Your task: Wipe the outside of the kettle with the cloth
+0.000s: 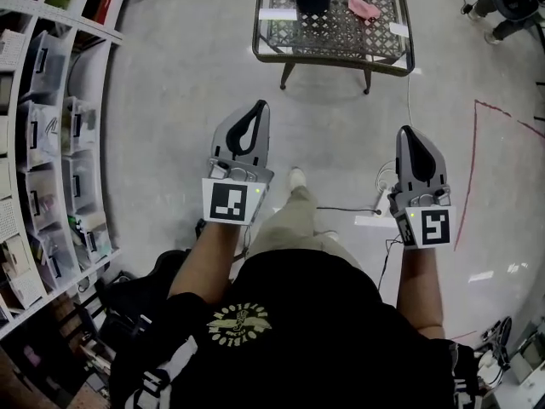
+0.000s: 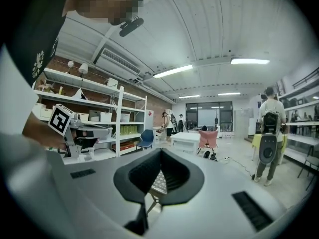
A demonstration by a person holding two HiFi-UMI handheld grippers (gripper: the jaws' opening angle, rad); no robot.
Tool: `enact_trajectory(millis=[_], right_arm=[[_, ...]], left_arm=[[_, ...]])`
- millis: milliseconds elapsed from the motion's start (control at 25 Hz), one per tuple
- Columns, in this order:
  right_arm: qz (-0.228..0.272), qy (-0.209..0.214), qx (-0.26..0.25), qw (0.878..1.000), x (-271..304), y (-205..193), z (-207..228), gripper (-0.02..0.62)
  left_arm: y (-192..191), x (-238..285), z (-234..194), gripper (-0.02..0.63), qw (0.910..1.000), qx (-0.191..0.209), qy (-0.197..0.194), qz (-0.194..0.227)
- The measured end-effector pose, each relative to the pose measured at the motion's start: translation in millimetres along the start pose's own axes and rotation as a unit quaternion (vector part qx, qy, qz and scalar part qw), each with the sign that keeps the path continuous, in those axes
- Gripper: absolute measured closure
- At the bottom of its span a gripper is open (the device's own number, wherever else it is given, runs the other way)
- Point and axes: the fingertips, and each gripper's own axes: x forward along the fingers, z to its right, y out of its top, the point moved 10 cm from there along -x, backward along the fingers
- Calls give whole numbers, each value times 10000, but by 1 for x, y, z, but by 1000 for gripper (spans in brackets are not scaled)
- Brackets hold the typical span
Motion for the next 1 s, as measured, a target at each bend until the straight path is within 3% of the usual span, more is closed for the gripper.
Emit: enact_trajectory(millis=[160, 400, 1000], right_arm=[[-170, -164, -149, 9996, 24, 14, 1, 589], [-137, -262, -465, 9985, 58, 35, 2, 589], [157, -267, -320, 9990, 74, 34, 32, 589]], left_arm=[[1, 16, -25, 600, 9998, -139, -86, -136], [5, 58, -49, 600, 9995, -7, -328, -23], [7, 92, -45, 600, 9995, -124, -265, 127]])
